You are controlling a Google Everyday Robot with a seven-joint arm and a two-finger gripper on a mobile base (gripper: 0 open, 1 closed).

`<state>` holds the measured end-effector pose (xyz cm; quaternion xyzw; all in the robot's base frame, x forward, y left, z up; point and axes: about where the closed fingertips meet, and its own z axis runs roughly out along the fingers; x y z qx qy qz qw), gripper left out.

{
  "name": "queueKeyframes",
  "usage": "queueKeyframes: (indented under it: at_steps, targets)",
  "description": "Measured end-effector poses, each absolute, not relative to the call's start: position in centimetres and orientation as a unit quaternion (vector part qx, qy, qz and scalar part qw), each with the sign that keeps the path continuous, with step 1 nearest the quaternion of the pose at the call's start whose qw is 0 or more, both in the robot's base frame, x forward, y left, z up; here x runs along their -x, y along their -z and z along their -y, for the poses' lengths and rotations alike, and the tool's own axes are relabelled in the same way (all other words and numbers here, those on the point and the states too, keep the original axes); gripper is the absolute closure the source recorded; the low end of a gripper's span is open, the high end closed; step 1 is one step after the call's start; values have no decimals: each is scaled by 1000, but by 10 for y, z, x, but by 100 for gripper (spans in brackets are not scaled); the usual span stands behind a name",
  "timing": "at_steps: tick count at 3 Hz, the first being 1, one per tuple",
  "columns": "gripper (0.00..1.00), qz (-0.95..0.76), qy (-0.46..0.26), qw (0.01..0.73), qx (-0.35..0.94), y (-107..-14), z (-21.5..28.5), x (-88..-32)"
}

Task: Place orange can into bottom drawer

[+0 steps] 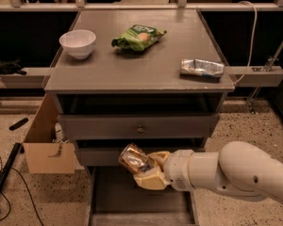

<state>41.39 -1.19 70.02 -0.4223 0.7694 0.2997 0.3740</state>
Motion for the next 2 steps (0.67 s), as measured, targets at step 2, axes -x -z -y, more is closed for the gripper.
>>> queueKeyframes:
  at_steps: [2]
  targets:
    - [100, -785, -284, 336, 436, -605, 55, -424]
